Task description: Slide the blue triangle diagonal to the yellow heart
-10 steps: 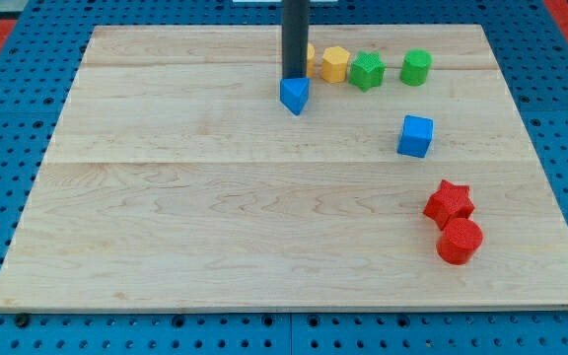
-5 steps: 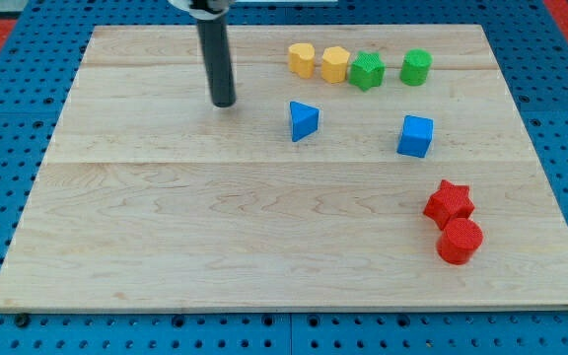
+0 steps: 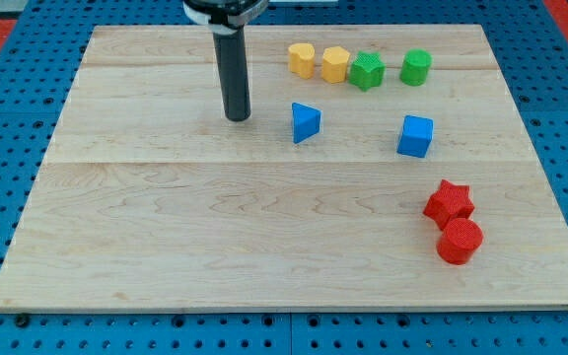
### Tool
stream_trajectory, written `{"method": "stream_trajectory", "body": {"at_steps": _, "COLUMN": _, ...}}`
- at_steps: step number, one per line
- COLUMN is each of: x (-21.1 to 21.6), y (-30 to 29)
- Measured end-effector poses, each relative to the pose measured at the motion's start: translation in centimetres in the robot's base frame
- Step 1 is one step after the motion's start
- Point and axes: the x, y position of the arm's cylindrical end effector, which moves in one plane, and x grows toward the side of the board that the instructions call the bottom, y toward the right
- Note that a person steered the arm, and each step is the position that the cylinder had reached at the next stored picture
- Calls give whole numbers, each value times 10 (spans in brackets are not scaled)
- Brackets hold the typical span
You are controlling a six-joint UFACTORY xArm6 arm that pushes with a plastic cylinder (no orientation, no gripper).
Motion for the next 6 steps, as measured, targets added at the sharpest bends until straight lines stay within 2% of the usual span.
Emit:
{"method": "stream_trajectory", "body": {"at_steps": 1, "x": 9, "y": 85}}
{"method": "stream_trajectory", "body": {"at_steps": 3, "x": -22, "y": 78}}
{"method": "stream_trajectory", "body": {"at_steps": 4, "x": -7, "y": 129}}
{"method": "stream_trajectory", "body": {"at_steps": 5, "x": -12, "y": 158}}
{"method": "stream_trajectory", "body": {"at_steps": 6, "x": -43, "y": 143}}
